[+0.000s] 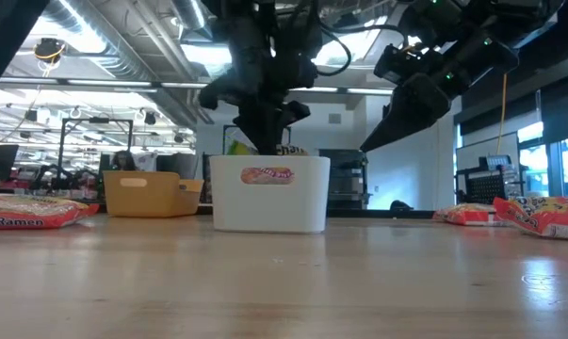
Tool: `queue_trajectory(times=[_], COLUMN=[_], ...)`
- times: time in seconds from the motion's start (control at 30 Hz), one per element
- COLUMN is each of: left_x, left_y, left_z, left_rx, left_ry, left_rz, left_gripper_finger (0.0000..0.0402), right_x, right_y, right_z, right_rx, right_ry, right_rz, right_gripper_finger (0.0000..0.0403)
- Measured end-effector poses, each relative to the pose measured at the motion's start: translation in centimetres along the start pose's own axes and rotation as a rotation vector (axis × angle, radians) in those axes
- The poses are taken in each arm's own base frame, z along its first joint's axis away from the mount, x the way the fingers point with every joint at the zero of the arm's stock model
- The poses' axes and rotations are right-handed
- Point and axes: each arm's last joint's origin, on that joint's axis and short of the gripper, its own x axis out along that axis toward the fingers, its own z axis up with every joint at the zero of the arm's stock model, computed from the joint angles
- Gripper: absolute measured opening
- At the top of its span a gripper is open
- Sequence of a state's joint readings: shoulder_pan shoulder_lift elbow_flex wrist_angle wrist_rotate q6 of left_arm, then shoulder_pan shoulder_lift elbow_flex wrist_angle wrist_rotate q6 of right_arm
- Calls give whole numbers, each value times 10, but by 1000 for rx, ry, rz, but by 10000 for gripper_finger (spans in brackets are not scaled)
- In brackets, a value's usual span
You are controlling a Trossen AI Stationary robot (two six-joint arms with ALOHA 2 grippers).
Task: Sort Maruchan noodles
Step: Put the top green noodle pack into the white bin, then put the green noodle pack into the white bin
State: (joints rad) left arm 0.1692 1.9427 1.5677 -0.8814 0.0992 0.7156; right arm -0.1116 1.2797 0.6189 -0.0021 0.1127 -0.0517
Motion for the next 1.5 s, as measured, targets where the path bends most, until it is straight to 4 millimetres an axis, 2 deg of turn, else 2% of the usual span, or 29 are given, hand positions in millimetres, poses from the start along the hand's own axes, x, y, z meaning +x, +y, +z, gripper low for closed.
queue_trajectory(times=[0.3,0.4,0.53,0.73,0.87,0.97,1.17,1.33,1.5], left_x=[-3,-7,-28,-71,-98,-115,-144,-146,-123], left_y=[1,-7,-15,-33,-54,-74,-124,-166,-210], left_z=[0,3,16,22,13,-1,-36,-69,-86], left_rx=[-134,-157,-188,-339,-472,-561,-696,-829,-904], left_ry=[78,108,102,182,255,286,186,147,236], left_rz=[122,111,108,76,34,32,76,-10,-202], left_gripper_finger=[111,127,129,128,128,128,128,128,128], right_x=[0,0,0,0,0,-1,-4,-3,2], right_y=[0,0,0,0,2,7,22,35,53], right_z=[0,0,1,2,5,8,15,22,25], right_rx=[2,2,3,14,24,14,-13,-27,-46], right_ry=[-1,-2,-12,-21,-49,-77,-157,-243,-301], right_rz=[0,0,0,6,51,73,118,162,224], right_gripper_finger=[232,232,232,232,232,232,232,232,232])
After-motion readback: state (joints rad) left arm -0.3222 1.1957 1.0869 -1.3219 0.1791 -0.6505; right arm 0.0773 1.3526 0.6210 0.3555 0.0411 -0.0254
